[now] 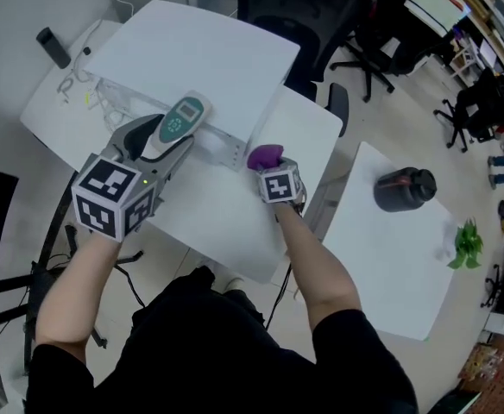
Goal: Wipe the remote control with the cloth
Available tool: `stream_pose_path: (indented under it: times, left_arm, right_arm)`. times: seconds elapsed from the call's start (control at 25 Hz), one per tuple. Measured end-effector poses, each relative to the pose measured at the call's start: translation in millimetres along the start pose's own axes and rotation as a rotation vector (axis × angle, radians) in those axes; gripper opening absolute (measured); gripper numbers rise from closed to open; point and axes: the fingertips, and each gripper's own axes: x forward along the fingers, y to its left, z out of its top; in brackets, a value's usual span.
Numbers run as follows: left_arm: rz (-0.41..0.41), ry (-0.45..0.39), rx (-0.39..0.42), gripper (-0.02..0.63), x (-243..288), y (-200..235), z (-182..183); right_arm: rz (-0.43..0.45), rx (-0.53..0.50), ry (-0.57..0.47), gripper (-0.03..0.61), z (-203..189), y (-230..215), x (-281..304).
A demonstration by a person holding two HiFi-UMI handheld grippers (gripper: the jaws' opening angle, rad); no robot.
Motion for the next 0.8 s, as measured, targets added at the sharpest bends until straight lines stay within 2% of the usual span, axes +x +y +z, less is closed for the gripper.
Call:
stream_pose_path:
  times: [0.08,0.16,0.28,0.48,0.64,0.8]
  left_arm:
    - [0.012,-0.003,0.030,0.242,-11.8,-9.7,-8.8]
    - [0.022,-0.006,0.050,0.242,-21.4,-18.6,-18.0]
    - [0.034,-0.014,0.068,0.242,-34.9,-37.8,-27.8]
    - [0.058,0.004,0.121,0.242,-55.3,-78.2,-62.5]
    - [0.068,0.046,0.190,0.242,-68.1,-120.4,-99.3]
    - [0.065,0.081,0.218,0.242,-76.4,-157.8,-129.5]
  right_arm:
    - [0.015,0.019,-0.005,0.165,-2.2,3.3,-1.0]
    - [0.010,0.017,-0.019,0.146,-3.4,5.8,-12.3]
    - [0.029,0.027,-0.079,0.138,-5.2,14.4,-49.5]
    - [0.101,0.013,-0.261,0.137,0.2,52.5,-150.8]
    - [0.166,-0.040,-0.394,0.137,5.4,91.5,-238.1]
    - [0.241,-0.104,-0.476,0.137,4.8,133.3,-300.0]
